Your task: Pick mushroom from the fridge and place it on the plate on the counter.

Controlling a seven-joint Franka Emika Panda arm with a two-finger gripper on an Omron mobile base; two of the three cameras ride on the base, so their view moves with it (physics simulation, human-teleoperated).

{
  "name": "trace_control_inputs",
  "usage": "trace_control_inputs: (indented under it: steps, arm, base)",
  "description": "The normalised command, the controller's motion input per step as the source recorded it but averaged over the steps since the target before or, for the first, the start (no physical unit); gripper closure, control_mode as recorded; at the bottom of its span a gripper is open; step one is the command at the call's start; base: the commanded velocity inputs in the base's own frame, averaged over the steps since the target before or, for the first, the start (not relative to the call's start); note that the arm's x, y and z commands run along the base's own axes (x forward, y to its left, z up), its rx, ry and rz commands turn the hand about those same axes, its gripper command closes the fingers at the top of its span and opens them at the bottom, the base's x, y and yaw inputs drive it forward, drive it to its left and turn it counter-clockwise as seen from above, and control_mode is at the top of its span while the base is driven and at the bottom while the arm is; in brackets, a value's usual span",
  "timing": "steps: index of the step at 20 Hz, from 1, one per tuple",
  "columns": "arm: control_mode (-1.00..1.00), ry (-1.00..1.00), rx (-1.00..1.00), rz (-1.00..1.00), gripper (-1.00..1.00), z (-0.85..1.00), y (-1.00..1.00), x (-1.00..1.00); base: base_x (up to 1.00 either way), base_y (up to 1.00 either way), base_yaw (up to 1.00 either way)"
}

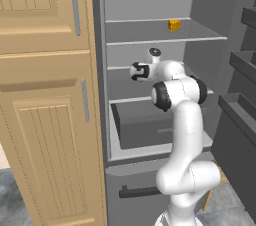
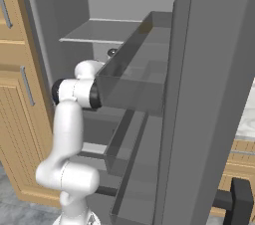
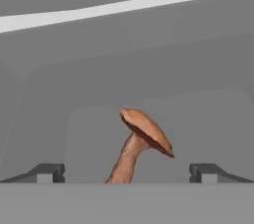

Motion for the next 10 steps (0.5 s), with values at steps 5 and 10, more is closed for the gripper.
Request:
trace_control_inputs:
  steps: [5, 10]
  arm:
    - [-1.0, 0.03, 0.0, 0.0, -1.0, -0.17, 0.0, 0.38]
    - [-1.0, 0.01, 0.0, 0.0, -1.0, -0.15, 0.0, 0.37]
  base:
    - [0.0, 0.0, 0.0]
    - [0.0, 0.0, 0.0]
